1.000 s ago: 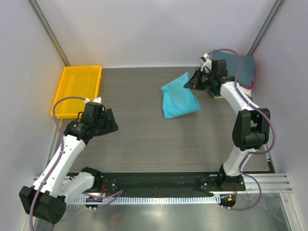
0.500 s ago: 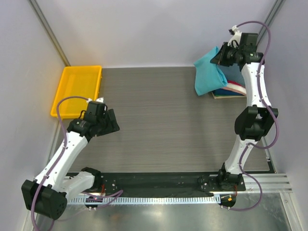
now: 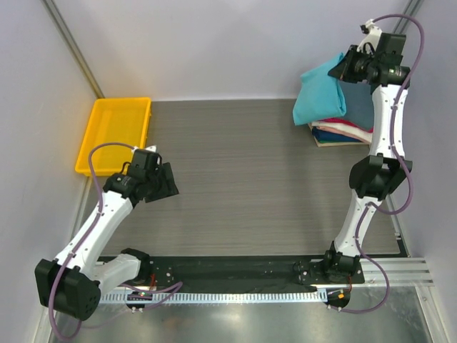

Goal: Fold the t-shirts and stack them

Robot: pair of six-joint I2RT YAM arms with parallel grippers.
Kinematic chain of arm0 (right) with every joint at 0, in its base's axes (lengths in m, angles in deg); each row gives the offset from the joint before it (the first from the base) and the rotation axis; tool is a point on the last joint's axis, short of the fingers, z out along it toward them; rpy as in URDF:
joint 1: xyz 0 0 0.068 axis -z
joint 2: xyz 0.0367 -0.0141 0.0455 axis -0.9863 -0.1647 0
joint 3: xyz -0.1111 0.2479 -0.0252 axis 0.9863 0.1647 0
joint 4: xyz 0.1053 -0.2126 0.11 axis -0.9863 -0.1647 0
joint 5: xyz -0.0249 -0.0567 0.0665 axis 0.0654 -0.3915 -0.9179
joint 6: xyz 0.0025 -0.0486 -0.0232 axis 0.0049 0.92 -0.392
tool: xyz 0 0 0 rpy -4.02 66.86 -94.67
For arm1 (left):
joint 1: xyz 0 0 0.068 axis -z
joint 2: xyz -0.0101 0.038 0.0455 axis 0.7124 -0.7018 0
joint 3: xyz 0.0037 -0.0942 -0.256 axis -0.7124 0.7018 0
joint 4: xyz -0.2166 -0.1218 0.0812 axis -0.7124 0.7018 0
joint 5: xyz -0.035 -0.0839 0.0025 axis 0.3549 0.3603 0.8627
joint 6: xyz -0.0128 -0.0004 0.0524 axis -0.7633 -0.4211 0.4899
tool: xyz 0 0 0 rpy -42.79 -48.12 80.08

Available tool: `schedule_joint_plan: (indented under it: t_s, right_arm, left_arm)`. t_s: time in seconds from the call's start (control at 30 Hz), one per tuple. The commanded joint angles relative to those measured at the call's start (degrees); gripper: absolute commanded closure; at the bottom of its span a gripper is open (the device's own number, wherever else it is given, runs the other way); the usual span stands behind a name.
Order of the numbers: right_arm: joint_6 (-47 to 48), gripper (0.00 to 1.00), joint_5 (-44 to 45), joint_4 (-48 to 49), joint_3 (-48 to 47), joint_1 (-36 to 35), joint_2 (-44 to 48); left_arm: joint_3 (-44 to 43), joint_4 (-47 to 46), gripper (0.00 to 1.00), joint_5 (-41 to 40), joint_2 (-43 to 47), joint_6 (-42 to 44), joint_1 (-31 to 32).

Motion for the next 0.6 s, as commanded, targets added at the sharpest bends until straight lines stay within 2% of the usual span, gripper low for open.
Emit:
schedule_joint_plan:
  t_s: [0.0, 0.2, 0.57]
  right_arm:
    - [-0.4, 0.99, -3.8, 2.2, -6.5, 1.8, 0.1]
    - [-2.6, 0.99, -8.8, 4.8, -9.2, 4.3, -1.9]
    - [-4.0, 0.99, -12.4, 7.8, -12.1, 9.0, -5.9]
  left_arm:
    - [0.1, -2.2, 0.39, 1.0, -0.3, 0.8, -0.1]
    - [0.0, -2.3, 0.39, 1.1, -1.5, 0.9, -0.1]
    - [0.2, -2.3, 0.4, 3.1, -2.3, 0.9, -0.2]
